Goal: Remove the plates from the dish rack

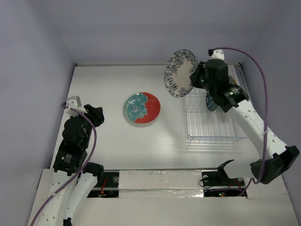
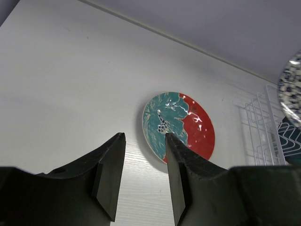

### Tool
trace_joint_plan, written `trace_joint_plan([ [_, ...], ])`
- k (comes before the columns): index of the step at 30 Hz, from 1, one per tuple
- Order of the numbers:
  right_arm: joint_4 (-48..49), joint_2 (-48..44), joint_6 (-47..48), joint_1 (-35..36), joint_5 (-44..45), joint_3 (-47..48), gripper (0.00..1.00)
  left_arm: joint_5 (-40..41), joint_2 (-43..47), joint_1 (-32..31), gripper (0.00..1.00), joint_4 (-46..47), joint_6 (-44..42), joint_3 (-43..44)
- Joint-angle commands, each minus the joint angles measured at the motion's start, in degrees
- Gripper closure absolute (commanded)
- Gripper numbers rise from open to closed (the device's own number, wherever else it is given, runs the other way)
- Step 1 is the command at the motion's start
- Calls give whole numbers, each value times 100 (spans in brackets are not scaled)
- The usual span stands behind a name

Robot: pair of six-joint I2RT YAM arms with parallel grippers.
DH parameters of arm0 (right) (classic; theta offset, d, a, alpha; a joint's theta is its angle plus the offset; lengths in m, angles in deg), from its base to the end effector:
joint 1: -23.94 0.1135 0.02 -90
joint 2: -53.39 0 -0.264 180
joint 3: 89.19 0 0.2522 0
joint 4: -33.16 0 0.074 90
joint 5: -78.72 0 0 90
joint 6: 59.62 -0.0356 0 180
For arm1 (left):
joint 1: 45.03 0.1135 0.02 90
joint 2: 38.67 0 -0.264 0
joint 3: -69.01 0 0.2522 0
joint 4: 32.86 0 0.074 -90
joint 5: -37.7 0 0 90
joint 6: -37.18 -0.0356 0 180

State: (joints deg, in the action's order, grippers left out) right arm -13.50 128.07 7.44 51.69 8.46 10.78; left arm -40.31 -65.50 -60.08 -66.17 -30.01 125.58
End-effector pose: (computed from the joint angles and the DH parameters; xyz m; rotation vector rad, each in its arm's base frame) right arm 0.2520 0.1190 0.4367 0.1469 1.9238 0.2585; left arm 0.1101 -0.0219 0.3510 -0.2715 1.6197 -0.3358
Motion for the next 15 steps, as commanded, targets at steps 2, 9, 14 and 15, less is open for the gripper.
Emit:
trace_joint_plan([
  [2,3040,537,-1614,266,-1930,-658,100,-74,20,-33,64,206,-40,-18],
  [9,4045,1636,-2566,521,-2458,-896,100,-91,46,-33,64,215,-48,-18],
  [14,4503,2182,-3022,635,-2669,-1185,100,-109,46,-33,64,224,-40,-18],
  [15,4677,2261,-3084,688,-2713,-1229,100,-118,46,-33,64,224,-48,-18],
])
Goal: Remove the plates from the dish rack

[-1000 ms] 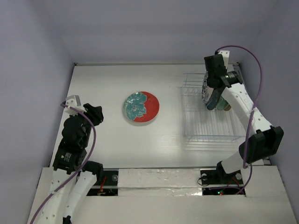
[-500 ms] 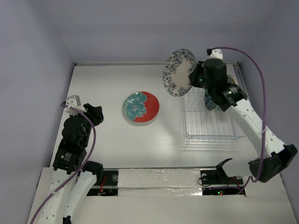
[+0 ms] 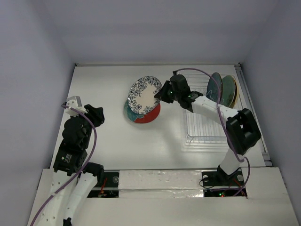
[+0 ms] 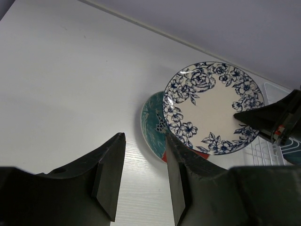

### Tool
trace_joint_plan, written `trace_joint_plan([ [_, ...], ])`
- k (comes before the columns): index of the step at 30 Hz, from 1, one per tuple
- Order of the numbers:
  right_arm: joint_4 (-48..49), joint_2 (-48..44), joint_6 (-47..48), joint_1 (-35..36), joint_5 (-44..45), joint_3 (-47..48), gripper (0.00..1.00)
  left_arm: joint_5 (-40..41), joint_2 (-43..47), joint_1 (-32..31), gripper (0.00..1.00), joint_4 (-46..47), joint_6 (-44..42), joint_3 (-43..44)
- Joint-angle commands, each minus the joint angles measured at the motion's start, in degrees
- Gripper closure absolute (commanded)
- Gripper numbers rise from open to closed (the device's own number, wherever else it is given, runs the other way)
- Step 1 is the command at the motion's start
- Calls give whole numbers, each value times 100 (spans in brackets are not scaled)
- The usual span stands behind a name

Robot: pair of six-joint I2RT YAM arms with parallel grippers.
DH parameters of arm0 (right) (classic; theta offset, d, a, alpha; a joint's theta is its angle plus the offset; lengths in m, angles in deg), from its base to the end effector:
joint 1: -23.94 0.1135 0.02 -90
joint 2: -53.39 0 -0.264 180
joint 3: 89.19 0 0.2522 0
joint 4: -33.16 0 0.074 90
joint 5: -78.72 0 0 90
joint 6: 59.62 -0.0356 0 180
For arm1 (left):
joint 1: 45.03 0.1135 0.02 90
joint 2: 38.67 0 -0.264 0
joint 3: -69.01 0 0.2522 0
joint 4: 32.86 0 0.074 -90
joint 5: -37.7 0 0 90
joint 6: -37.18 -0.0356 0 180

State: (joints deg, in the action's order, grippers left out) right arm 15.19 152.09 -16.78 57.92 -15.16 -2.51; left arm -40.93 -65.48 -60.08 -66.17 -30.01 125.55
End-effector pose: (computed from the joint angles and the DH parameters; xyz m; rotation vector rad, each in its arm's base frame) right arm 0.3316 0.2264 0.2672 0.2126 2.2208 0.8951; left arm 0.1100 -0.0223 0.3508 -0.2633 1.6219 -0.3445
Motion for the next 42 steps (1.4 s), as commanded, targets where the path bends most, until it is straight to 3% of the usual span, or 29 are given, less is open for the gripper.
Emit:
trace_joint_plan([
  [1,1853,-1,-707,65,-394,82,100,-57,35,-33,64,232,-48,-16],
  [13,2038,581,-962,223,-517,-349,100,-57,53,-33,64,232,-57,-25],
  [18,2029,651,-953,223,-596,-516,94,-65,62,-33,64,224,-40,-25],
  [21,1986,651,-927,276,-553,-700,82,-65,70,-33,64,224,-40,-25],
  [25,1443,668,-612,276,-474,-710,48,-74,79,-33,64,224,-40,-25],
  [29,949,634,-182,276,-202,-639,30,-83,88,-33,64,233,-40,-25],
  [35,-306,572,495,329,353,-315,16,-92,114,-33,64,232,-40,-25],
  [42,-1177,765,1085,329,915,55,11,-83,141,-33,64,241,-40,-25],
])
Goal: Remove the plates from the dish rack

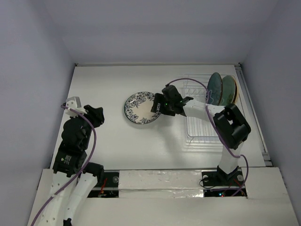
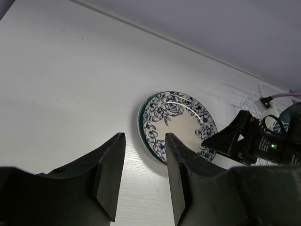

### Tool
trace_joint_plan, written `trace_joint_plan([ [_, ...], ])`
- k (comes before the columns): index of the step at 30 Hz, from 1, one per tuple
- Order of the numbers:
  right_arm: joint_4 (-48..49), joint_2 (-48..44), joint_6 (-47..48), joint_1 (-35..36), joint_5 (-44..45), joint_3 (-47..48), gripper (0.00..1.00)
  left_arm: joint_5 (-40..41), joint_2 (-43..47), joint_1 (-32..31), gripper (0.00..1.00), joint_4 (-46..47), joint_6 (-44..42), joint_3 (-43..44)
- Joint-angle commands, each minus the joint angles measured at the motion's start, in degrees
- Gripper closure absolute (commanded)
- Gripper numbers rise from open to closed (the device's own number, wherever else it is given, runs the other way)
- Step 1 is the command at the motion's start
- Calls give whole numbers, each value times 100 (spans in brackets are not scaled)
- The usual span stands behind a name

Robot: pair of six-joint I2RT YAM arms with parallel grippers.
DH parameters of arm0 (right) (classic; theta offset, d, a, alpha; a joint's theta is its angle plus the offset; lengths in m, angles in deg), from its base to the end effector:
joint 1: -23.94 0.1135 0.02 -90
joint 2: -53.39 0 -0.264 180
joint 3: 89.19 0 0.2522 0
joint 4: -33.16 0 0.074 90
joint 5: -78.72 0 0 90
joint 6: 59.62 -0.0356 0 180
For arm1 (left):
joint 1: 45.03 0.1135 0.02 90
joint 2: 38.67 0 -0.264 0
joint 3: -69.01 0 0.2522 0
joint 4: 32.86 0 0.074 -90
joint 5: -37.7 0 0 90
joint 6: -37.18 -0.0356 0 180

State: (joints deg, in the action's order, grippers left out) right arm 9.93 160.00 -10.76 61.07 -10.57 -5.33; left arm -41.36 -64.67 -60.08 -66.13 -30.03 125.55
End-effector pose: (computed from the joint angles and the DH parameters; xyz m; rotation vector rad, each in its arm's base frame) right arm 0.3225 0.2436 0.1901 0.0925 2.4662 0.6178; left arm 0.1068 -0.0217 0.3522 -0.2573 1.6087 -0.3546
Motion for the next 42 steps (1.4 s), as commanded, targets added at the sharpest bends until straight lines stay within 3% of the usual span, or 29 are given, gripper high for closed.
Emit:
trace_joint_plan([
  [1,-722,-61,511,14,578,354,11,-39,51,-33,64,228,-37,-25],
  [4,-819,-385,643,67,693,258,12,-31,42,-33,64,228,-37,-25],
  [7,-933,-1149,818,67,799,240,22,-39,34,-33,64,228,-46,-33],
  [9,-1160,-1806,1002,67,1009,310,36,-48,33,-33,64,228,-46,-33],
  [10,-1258,-2019,1064,67,1132,363,44,-48,25,-33,64,237,-37,-33],
  [11,-1346,-2239,1178,67,1542,459,73,-57,33,-33,64,237,-37,-33],
  [13,-1723,-2767,1266,-56,2001,556,100,-48,33,-33,64,237,-37,-33],
  [17,-2347,-3233,1565,-784,3220,671,100,-101,33,-33,66,254,-55,-42],
  [20,-2796,-3427,1618,-1408,3829,654,100,-154,7,-33,79,272,-81,-51],
  [21,-2884,-3480,1653,-1531,3936,619,100,-162,7,-33,87,281,-81,-51],
  [22,-2911,-3532,1688,-1742,4006,610,91,-162,-10,-33,90,298,-73,-60],
  [23,-2920,-3576,1750,-1848,4085,592,62,-154,-19,-33,92,298,-73,-60],
  [24,-2954,-3577,1803,-1945,4130,592,49,-162,-19,-33,92,298,-73,-60],
  [26,-3042,-3463,1838,-2156,4235,670,32,-171,-46,-33,92,298,-81,-51],
  [31,-2894,-3094,2066,-2420,4007,706,32,-180,-72,-33,80,281,-81,-42],
  [35,-2850,-2497,2172,-2491,3972,864,43,-180,-72,-33,76,281,-81,-42],
  [40,-2866,-1864,2313,-2543,3919,1145,49,-154,-63,-33,74,272,-81,-33],
  [42,-2937,-1775,2374,-2543,4007,1277,61,-171,-72,-33,74,272,-81,-33],
])
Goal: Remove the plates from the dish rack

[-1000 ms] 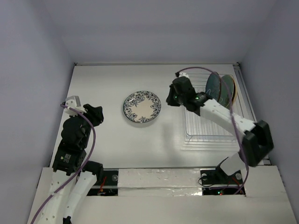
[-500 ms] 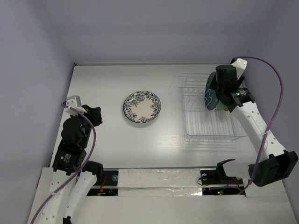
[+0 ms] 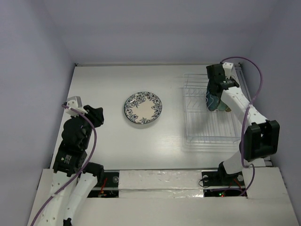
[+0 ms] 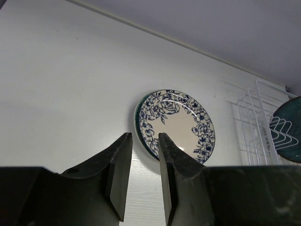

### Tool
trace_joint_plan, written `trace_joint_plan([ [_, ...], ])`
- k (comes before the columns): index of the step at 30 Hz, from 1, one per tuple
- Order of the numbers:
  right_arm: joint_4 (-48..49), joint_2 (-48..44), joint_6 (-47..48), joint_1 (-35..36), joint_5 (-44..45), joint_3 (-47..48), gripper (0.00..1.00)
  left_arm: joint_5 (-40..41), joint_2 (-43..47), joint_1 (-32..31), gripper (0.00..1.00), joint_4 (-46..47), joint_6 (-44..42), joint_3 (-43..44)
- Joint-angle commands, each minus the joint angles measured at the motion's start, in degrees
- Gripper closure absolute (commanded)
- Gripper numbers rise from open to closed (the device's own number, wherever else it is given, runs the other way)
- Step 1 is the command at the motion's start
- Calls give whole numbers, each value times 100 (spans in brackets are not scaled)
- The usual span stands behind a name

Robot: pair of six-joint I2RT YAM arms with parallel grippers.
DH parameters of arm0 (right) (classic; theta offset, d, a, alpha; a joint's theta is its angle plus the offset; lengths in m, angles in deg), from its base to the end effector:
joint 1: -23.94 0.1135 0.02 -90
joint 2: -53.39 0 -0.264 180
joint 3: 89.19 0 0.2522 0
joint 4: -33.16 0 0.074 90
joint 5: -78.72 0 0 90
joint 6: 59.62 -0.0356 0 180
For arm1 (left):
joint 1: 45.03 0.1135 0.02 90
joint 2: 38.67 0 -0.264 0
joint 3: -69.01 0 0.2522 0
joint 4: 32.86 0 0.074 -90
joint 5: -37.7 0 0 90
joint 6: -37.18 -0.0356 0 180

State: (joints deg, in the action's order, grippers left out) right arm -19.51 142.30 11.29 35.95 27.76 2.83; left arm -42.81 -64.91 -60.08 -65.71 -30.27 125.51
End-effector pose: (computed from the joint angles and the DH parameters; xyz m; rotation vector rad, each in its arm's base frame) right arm 0.3301 0.0473 0.3138 0.4302 2.2173 -0.5438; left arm 0.1078 -0.0229 0.3524 -0.2346 1.6111 -0.3724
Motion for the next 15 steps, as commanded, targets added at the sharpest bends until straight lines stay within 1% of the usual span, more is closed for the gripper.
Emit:
trace_joint_plan([
  [1,-37,4,169,-32,208,506,64,-27,-39,-33,74,248,-66,-29],
  [2,-63,4,230,-32,313,550,72,-36,-48,-33,74,239,-75,-29],
  [4,-160,-40,292,-32,401,681,79,-36,-39,-33,73,257,-75,-38],
  [5,-195,-48,344,-32,445,734,87,-44,-48,-33,73,248,-75,-38],
  [8,-406,-110,503,-32,507,1049,100,-53,-39,-33,73,257,-75,-38],
  [15,-766,-558,723,21,560,1770,100,-44,-39,-33,73,257,-66,-38],
])
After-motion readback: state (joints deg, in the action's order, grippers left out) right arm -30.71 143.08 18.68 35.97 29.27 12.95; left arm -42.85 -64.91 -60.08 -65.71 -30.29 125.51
